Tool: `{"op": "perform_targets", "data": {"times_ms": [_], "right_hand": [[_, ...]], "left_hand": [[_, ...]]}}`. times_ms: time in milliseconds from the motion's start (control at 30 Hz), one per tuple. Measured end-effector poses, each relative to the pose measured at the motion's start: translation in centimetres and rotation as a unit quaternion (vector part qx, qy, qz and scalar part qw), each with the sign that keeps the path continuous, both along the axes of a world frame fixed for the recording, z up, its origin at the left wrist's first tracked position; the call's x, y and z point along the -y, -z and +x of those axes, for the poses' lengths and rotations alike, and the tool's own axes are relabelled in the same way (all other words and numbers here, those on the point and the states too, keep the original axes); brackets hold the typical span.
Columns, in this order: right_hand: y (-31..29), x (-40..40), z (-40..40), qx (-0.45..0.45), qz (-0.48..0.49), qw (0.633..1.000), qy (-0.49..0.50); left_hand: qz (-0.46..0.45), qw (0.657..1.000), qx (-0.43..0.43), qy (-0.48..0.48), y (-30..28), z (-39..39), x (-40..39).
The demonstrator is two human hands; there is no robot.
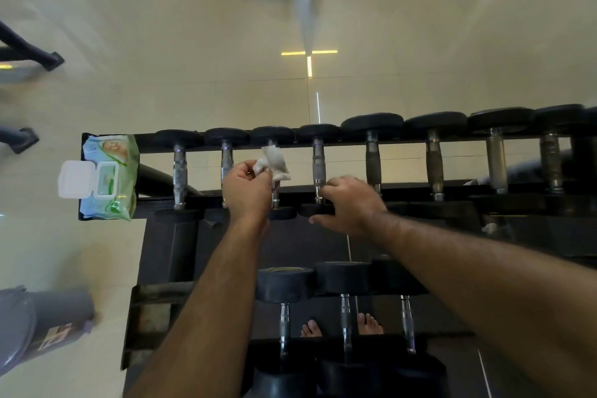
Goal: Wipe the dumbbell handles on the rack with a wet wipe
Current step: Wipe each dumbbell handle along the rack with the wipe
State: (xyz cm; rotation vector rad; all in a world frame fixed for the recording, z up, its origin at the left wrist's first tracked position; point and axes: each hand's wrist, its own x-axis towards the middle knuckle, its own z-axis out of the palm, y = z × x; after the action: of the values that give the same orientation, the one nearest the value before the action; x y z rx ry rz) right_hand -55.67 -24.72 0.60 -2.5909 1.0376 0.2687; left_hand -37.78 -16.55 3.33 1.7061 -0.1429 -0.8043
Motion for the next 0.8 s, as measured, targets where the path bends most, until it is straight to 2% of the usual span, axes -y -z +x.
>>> {"op": "perform_targets", "data": {"times_ms": [100,200,333,467,567,667,733,800], "right_hand": [[0.2,2.4,-2.8,-0.056,-0.048,0.996,0.044],[1.4,3.4,-4.5,-0.125,-0.040,0.988,0.081],[2.8,3.1,-4.2,-0.070,-0.032,0.991,0.108],[3.1,3.4,-4.4,-0.052,-0.033,0.993,0.103],[3.4,3.5,-4.5,-0.049,-0.031,0.994,0.096],[3.5,3.5,-4.6,-0.042,-0.036,0.994,0.097],[3.4,3.4,-4.7,-0.042,-0.031,0.994,0.095],[3.3,3.4,-4.8,-0.042,-0.029,0.995,0.091]], "left_hand": [[0.012,0.998,0.039,0.045,1.8,-0.5,1.4],[0.039,0.980,0.167,0.102,3.0,-1.3,2.7],[0.047,0.917,0.375,0.125,3.5,-2.6,5.5],[0.076,0.862,0.445,0.232,5.6,-5.1,7.6],[0.099,0.789,0.528,0.298,7.4,-6.3,7.5],[0.089,0.688,0.604,0.393,8.3,-5.0,7.5],[0.090,0.621,0.631,0.456,7.9,-3.7,7.6],[0.093,0.538,0.632,0.550,7.1,-2.9,7.2]]}}
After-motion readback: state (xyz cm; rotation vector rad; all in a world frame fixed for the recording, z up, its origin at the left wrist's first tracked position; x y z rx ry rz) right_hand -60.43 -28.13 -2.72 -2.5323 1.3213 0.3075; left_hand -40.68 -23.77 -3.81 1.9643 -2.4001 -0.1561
